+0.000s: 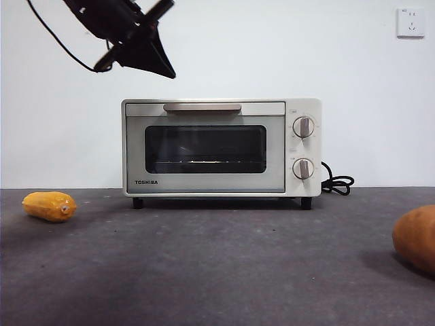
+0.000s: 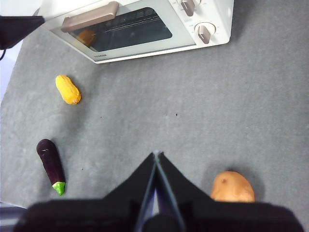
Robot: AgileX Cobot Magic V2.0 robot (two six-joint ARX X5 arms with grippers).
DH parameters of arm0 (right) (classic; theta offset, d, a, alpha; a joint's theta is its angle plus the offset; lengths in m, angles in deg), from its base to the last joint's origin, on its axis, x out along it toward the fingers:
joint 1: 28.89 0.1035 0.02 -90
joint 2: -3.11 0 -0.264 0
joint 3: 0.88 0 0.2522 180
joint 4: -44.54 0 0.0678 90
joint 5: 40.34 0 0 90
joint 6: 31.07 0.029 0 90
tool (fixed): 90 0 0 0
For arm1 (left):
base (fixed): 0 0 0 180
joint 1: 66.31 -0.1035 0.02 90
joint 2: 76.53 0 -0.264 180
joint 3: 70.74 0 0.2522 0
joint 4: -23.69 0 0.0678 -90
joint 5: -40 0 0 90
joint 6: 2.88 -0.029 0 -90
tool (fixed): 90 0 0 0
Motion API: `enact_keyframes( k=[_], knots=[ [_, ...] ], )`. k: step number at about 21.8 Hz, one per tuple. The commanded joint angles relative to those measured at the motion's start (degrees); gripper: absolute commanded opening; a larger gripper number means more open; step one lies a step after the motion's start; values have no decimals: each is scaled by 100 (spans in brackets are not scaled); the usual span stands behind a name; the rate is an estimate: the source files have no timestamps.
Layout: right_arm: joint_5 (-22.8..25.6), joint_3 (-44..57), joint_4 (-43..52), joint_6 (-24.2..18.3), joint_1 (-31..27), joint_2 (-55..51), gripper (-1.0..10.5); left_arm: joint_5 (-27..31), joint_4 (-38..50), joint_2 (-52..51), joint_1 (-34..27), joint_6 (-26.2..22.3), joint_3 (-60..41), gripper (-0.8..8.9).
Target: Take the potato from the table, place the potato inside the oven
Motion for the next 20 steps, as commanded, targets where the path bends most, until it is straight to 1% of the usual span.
enact_keyframes(
  k=[1,2,3,8,18,20],
  knots=[
    [-22,-17,4,-81,4,11,1,407,111,181,136,-173,7,-6],
    [-22,-17,-28,-81,4,11,1,619,164,212,195,-260,7,-6],
    [-22,-17,-70,-83,4,11,1,710,232,240,240,-352,7,-6],
    [-22,-17,-111,-81,4,11,1,885,509,367,289,-380,7,-6],
    [-20,-17,-114,-76,4,11,1,894,483,551,289,-424,7,-6],
    [-20,-17,-114,-74,4,11,1,896,402,551,289,-529,7,-6]
  ],
)
